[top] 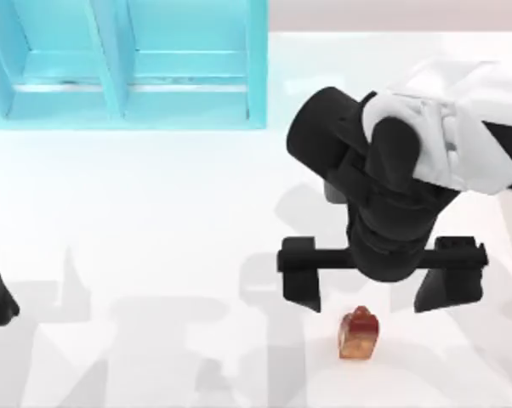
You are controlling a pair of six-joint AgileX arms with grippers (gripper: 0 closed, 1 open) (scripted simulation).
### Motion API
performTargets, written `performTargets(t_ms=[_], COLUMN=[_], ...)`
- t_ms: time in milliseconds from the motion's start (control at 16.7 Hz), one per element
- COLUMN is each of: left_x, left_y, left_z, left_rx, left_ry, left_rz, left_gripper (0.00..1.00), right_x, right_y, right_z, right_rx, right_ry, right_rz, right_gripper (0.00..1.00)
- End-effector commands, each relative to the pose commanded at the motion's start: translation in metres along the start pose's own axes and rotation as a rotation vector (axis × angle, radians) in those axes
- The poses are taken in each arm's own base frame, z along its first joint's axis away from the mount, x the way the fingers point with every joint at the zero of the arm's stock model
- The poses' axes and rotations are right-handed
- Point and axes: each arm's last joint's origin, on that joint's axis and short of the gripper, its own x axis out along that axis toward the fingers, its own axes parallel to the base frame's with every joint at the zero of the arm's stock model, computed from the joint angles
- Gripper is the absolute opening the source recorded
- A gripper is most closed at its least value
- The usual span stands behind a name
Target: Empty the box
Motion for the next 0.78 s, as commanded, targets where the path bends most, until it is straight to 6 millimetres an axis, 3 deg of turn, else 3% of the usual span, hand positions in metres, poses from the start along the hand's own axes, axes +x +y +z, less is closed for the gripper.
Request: performTargets(t_ms=[240, 420, 600, 780], left_x=[0.000, 0.000, 0.000, 0.000], left_y=[0.000, 0.000, 0.000, 0.000], left_z=[0.000, 0.000, 0.000, 0.000], left_rx=[0.000, 0.000, 0.000, 0.000], left_ry=[0.000, 0.000, 0.000, 0.000], left_rz=[0.000, 0.000, 0.000, 0.000], left_gripper=[1.00, 1.00, 1.00, 1.00], right_x=[0.002, 0.003, -0.006, -0.017], right_y=[-0.001, -0.016, -0.056, -0.121], right_z=[0.004, 0.034, 0.082, 0.124], right_rx=[-0.001, -0.003, -0.001, -0.004], right_ry=[0.009, 0.044, 0.051, 0.038], right_rz=[-0.007, -0.032, -0.027, -0.011], right_gripper=[1.00, 1.00, 1.00, 1.00])
